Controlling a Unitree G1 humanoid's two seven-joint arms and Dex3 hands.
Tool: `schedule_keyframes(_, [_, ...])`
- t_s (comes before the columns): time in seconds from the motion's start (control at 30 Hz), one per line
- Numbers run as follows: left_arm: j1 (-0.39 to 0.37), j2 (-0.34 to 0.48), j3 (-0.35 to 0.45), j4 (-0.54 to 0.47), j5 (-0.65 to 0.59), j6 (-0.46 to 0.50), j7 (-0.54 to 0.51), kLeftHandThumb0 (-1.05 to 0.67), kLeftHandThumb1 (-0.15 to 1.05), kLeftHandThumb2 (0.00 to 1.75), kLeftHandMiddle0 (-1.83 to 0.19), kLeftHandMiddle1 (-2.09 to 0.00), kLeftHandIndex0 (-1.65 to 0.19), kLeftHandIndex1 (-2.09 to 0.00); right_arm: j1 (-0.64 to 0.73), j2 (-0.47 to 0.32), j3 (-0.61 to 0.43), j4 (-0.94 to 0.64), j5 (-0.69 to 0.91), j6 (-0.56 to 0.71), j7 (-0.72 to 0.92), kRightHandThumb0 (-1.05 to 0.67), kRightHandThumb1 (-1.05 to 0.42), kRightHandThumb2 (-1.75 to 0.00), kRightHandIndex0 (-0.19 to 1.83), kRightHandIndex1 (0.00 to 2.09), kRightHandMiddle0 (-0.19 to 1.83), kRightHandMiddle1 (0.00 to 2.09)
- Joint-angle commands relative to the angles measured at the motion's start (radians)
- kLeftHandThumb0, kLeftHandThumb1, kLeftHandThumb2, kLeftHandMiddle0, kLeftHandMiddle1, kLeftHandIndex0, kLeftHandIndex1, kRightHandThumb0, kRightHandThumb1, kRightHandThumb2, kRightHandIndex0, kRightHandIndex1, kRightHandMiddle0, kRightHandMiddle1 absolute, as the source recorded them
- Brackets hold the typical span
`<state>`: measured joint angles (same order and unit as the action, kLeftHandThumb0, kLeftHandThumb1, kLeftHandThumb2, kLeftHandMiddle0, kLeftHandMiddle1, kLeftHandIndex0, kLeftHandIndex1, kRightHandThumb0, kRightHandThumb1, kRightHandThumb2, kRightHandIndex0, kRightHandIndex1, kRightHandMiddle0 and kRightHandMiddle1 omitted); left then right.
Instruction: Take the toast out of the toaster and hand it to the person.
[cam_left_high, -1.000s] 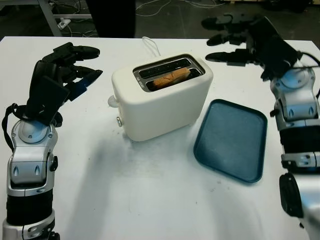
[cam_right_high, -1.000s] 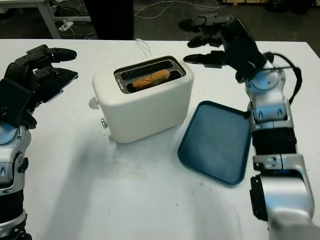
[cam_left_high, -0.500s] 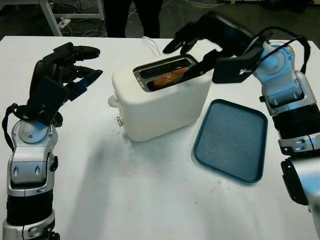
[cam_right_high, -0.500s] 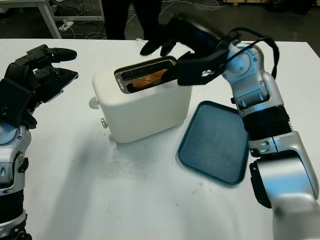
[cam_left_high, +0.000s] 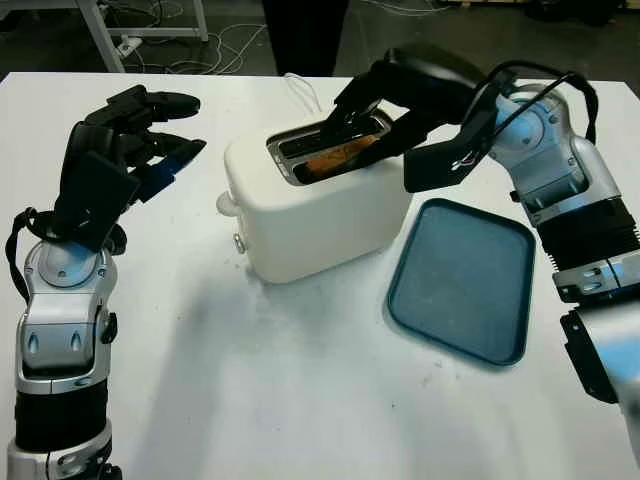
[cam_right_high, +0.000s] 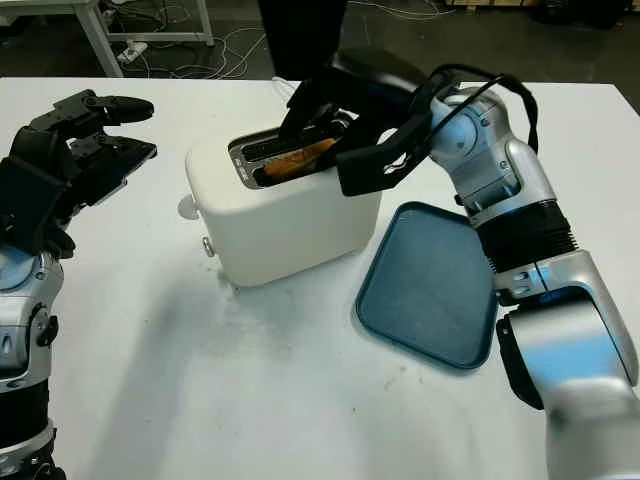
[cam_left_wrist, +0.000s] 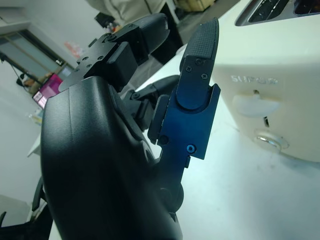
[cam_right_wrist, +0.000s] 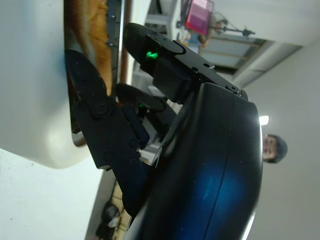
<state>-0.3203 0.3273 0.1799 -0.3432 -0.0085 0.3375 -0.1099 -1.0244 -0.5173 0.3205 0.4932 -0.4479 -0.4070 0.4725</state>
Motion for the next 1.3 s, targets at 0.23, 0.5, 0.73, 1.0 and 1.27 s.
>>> schedule_keyframes(0.23, [0.007,-0.002,0.001,-0.01,0.008,0.007,0.009,-0.55,0.89,0.0,-0.57,-0.95,-0.61,-0.62,-0.004,0.01,0.034,0.038,-0.02,-0.032,0.019,-0.27,-0.61,0.0,0.8,0.71,1.04,0.02])
schedule_keyframes(0.5, [0.005,-0.007,0.003,-0.001,0.005,-0.006,0.01,-0.56,0.88,0.0,-0.59,-0.95,-0.62,-0.62,0.016,0.02,0.058,0.019,-0.015,-0.048,0.046,-0.29,-0.63,0.0,0.9,0.74,1.14,0.06])
schedule_keyframes(0.73, [0.005,-0.004,0.003,0.003,0.007,-0.008,0.007,-0.56,0.88,0.0,-0.59,-0.94,-0.62,-0.61,0.059,0.016,0.063,0.005,-0.067,-0.158,-0.098,-0.55,-0.77,-0.02,1.23,1.67,1.03,1.58])
schedule_keyframes(1.0, [0.007,-0.005,0.004,-0.002,0.006,-0.001,0.007,-0.56,0.88,0.0,-0.6,-0.93,-0.62,-0.6,0.021,-0.006,0.07,0.098,-0.141,-0.268,-0.216,-0.5,-0.92,-0.29,1.26,1.75,1.0,1.74])
schedule_keyframes(1.27, [0.01,-0.003,0.003,-0.001,0.007,-0.005,0.004,-0.55,0.88,0.0,-0.6,-0.93,-0.62,-0.6,-0.047,0.006,0.008,0.155,-0.088,-0.248,-0.234,-0.46,-0.92,-0.32,1.17,1.75,0.89,1.75])
